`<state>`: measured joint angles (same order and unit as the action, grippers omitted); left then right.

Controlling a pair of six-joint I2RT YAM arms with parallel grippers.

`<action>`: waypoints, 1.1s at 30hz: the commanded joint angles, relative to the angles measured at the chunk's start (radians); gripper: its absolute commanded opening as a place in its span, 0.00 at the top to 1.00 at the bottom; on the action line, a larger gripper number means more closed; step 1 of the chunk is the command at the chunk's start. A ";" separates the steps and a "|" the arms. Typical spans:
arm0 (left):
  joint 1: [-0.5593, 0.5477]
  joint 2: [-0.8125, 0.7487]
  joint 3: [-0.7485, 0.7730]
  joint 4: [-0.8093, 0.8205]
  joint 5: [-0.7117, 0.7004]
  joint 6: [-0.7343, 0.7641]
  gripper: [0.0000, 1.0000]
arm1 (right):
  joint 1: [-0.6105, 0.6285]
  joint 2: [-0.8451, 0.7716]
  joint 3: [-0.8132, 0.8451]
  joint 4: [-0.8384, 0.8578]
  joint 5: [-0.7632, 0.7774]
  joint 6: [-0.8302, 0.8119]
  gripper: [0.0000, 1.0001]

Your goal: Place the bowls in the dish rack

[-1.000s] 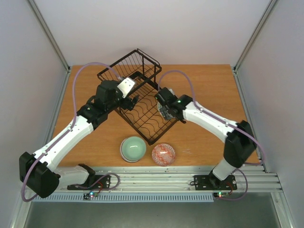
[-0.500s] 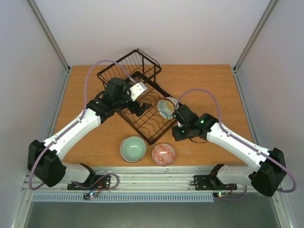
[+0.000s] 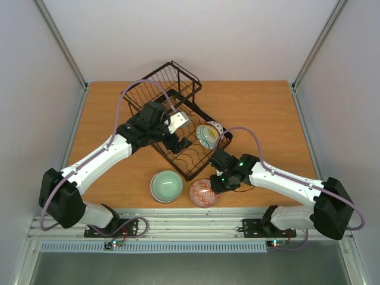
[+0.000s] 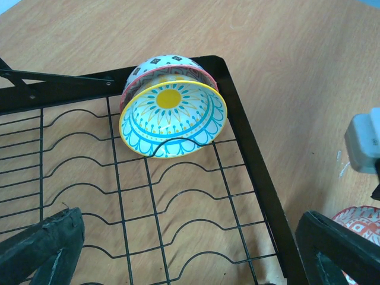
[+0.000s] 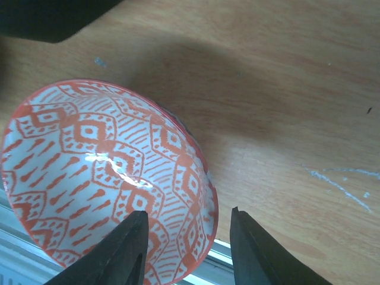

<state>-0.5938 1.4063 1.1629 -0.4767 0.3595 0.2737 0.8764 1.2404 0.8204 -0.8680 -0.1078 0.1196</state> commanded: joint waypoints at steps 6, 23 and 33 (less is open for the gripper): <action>-0.014 -0.009 -0.002 0.002 0.041 0.006 0.02 | 0.031 0.062 -0.044 0.059 0.021 0.051 0.64; -0.037 -0.011 0.004 -0.025 0.062 0.023 0.02 | 0.050 0.040 0.014 -0.050 0.153 0.015 0.99; -0.123 0.044 0.038 -0.140 0.115 0.110 0.00 | 0.049 -0.058 0.190 -0.198 0.389 -0.060 0.99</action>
<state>-0.6918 1.4120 1.1645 -0.5571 0.4274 0.3344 0.9230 1.2057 0.9360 -1.0019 0.1364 0.1032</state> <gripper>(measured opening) 0.994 0.032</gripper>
